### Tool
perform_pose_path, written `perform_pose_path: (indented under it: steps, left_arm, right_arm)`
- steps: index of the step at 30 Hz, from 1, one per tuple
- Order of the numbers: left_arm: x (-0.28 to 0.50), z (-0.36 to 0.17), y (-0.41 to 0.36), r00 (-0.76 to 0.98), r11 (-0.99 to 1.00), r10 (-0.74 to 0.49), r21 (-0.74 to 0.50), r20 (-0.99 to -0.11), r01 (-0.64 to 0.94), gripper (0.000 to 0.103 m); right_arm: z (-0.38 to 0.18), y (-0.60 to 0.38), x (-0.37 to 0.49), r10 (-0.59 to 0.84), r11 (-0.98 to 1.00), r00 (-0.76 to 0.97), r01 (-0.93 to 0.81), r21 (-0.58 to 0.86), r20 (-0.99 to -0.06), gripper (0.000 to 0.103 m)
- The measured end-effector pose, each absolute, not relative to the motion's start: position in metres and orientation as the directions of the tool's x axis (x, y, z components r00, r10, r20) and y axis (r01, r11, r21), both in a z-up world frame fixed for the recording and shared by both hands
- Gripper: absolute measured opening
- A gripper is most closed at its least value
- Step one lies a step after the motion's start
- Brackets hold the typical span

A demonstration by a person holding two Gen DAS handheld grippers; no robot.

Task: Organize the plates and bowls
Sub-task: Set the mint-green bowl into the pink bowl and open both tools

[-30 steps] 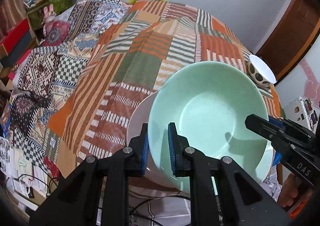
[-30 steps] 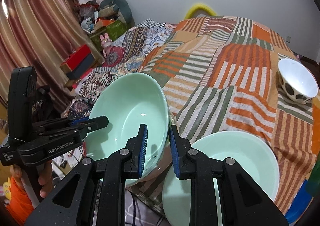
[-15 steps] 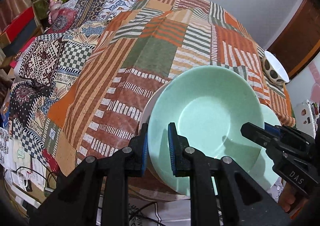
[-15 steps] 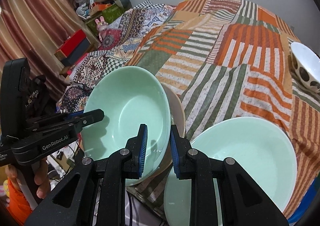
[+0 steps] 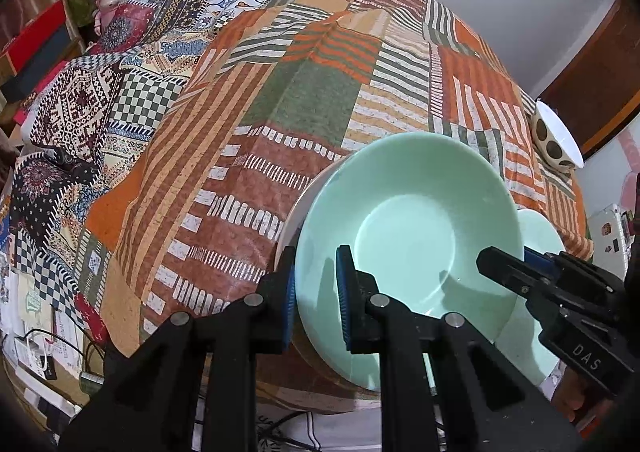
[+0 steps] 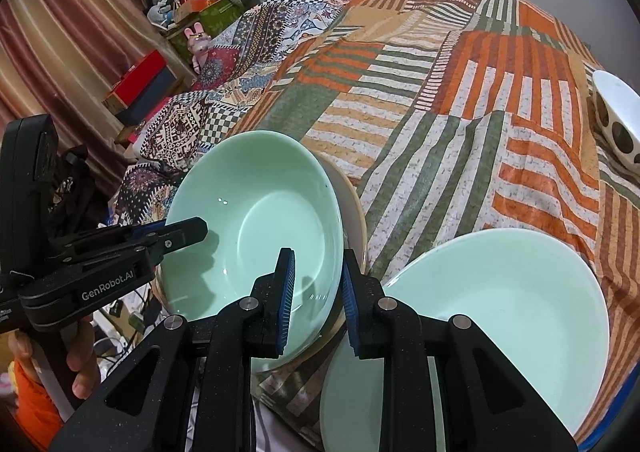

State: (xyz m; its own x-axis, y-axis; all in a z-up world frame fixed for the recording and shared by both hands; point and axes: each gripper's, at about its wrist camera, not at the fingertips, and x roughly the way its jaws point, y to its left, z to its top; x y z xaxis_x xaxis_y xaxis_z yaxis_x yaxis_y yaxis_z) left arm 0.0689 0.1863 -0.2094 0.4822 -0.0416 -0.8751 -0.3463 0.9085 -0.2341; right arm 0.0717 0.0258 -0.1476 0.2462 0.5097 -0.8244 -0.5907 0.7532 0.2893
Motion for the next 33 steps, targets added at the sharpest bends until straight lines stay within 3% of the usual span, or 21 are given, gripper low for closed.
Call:
perform_pose_path:
  steps: [24, 30, 33]
  left_arm:
    - [0.068, -0.194, 0.186, 0.497, 0.918, 0.037, -0.167, -0.867, -0.360, 0.017]
    - [0.065, -0.163, 0.177, 0.555, 0.926, 0.041, -0.178, -0.831, -0.334, 0.017]
    - [0.067, -0.141, 0.163, 0.597, 0.938, 0.043, -0.174, -0.801, -0.300, 0.023]
  right_arm:
    - [-0.137, 0.020, 0.073, 0.511, 0.743, 0.291, -0.623, 0.245, -0.809, 0.023]
    - [-0.124, -0.002, 0.076, 0.525, 0.755, 0.313, -0.600, 0.264, -0.791, 0.023]
    - [-0.110, -0.020, 0.080, 0.538, 0.766, 0.351, -0.582, 0.271, -0.766, 0.024]
